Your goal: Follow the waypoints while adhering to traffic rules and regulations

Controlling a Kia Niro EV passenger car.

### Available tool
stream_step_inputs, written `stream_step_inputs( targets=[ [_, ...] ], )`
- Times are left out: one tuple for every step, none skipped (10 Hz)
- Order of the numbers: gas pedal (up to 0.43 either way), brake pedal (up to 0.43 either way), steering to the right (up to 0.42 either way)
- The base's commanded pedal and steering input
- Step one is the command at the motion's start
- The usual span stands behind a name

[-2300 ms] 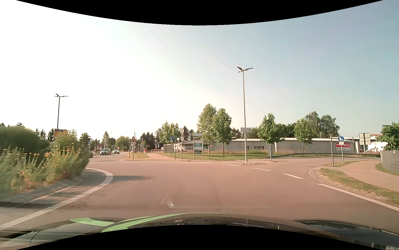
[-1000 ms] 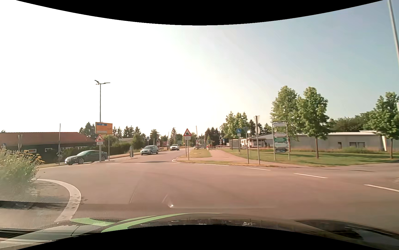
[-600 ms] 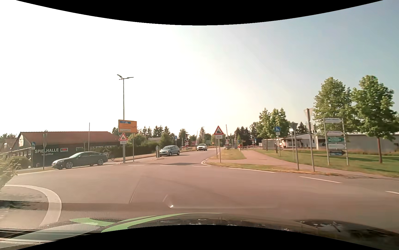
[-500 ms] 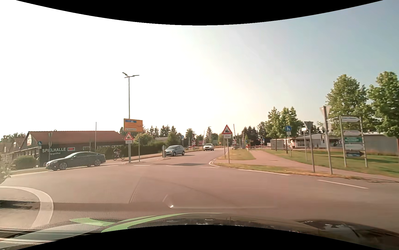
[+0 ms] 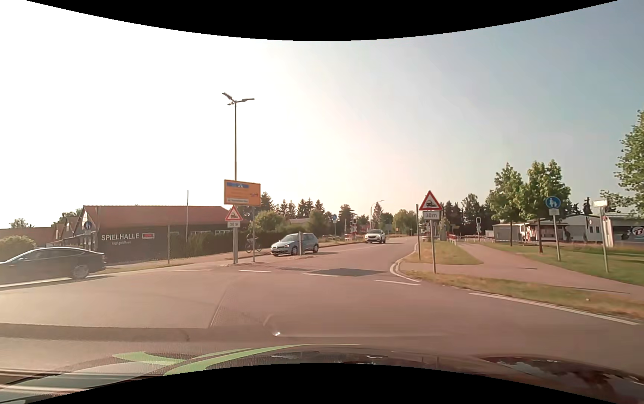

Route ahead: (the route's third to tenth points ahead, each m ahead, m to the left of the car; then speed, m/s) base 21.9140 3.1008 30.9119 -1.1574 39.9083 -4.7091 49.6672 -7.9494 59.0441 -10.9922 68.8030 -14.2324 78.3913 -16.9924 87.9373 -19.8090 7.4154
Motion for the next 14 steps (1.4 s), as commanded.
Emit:
stream_step_inputs(
  targets=[
    [0.177, 0.0, -0.042],
    [0.177, 0.0, -0.03],
    [0.177, 0.0, -0.018],
    [0.177, 0.0, -0.006],
    [0.177, 0.0, 0.01],
    [0.177, 0.0, 0.024],
    [0.177, 0.0, 0.033],
    [0.177, 0.0, 0.046],
    [0.189, 0.0, 0.06],
    [0.189, 0.0, 0.071],
    [0.11, 0.0, 0.085],
    [0.039, 0.0, 0.097],
    [0.13, 0.0, 0.104],
    [0.13, 0.0, 0.105]
  ],
)
